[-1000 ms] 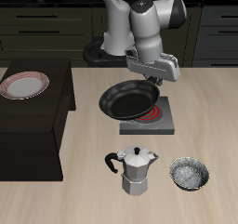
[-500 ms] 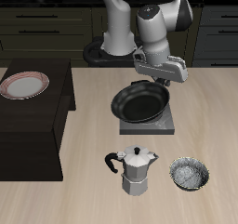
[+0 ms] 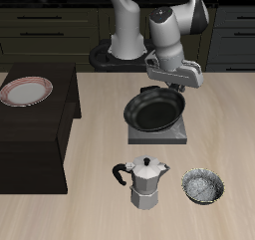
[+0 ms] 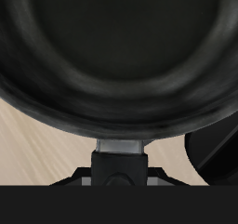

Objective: Place the frypan on the stove

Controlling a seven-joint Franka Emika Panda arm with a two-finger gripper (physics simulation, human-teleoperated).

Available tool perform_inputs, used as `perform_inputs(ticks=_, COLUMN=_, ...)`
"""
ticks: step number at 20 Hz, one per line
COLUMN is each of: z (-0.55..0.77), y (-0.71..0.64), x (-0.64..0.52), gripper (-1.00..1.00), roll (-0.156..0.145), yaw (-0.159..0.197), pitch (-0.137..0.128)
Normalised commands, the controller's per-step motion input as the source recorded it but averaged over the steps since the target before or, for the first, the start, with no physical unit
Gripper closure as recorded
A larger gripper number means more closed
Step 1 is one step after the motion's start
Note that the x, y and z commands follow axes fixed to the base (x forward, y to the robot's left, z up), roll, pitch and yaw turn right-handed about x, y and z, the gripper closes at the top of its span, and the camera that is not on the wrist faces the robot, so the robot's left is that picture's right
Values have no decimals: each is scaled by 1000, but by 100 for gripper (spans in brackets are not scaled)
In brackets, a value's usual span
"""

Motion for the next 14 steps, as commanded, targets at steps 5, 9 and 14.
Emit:
perform_inputs(ticks=5, z=-162, y=88, x=-151, gripper=100, roll=-5, yaw=33, pitch=33)
perform_inputs(ticks=9, z=-64, y=54, x=-42, gripper=100, roll=6, yaw=34, pitch=8)
perform_inputs(ticks=14, z=-16, y=-17, x=-49, gripper=-100, roll=9, yaw=7, pitch=10)
